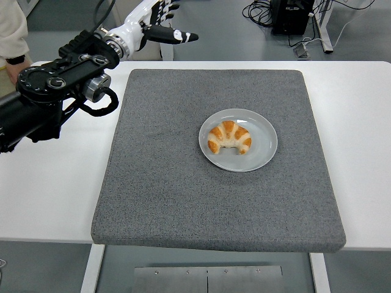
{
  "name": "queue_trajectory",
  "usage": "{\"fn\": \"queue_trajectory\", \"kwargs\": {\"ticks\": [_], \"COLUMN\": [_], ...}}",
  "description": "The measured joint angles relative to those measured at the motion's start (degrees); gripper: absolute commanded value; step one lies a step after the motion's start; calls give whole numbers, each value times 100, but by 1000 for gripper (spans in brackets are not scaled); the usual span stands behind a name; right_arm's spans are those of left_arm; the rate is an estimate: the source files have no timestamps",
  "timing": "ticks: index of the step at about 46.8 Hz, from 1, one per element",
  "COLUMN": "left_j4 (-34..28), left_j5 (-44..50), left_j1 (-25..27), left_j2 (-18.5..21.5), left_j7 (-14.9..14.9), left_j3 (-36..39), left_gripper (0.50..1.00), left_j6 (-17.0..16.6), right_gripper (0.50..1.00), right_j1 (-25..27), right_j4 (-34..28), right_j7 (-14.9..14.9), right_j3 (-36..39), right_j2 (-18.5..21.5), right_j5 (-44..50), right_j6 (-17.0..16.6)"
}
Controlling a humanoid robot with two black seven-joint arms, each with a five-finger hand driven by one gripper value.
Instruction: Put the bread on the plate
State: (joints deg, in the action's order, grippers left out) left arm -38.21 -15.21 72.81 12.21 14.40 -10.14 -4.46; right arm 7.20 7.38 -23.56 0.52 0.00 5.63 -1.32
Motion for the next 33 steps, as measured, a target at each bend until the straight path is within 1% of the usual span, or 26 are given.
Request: {"fn": "queue_trajectory", "kwargs": {"ticks": [3, 5, 8, 10, 13, 15, 19, 25, 29, 32, 33], "left_j4": [191, 409, 659, 750, 877, 927, 957, 977, 1037, 1264, 1398], "left_j5": [45, 55, 81, 134, 248, 295, 357, 594, 793, 908, 939], "left_j1": [-105, -185, -309, -395, -562, -665, -817, -1072, -1227, -1290, -1297], "left_j2": [8, 9, -6, -12, -33, -67, -144, -216, -178, -148, -144], "left_j7": [-26, -38, -53, -58, -103, -196, -313, -343, -408, -447, -451], "left_j3": [-306, -521, -867, -1079, -1419, -1583, -1800, -2129, -2278, -2382, -2418], "left_gripper": [974, 972, 972, 974, 972, 972, 974, 974, 974, 974, 974], "left_j6": [40, 150, 455, 583, 707, 754, 869, 951, 1159, 1333, 1437], "right_gripper": [1000, 1000, 1000, 1000, 1000, 1000, 1000, 1000, 1000, 1000, 1000], "right_j1": [1, 1, -1, 3, -1, 0, 1, 0, 1, 0, 0], "right_j4": [0, 0, 0, 0, 0, 0, 0, 0, 0, 0, 0], "right_j7": [0, -1, -1, 0, -1, 0, 1, 0, 0, 0, -1], "right_j3": [2, 2, 2, 4, 5, 4, 3, 1, 1, 1, 1], "right_j2": [0, 0, 0, 1, 0, 0, 0, 0, 0, 0, 0], "right_j5": [0, 0, 0, 0, 0, 0, 0, 0, 0, 0, 0], "right_j6": [1, 0, 1, -1, 0, -2, -2, -1, -1, -2, -1]}}
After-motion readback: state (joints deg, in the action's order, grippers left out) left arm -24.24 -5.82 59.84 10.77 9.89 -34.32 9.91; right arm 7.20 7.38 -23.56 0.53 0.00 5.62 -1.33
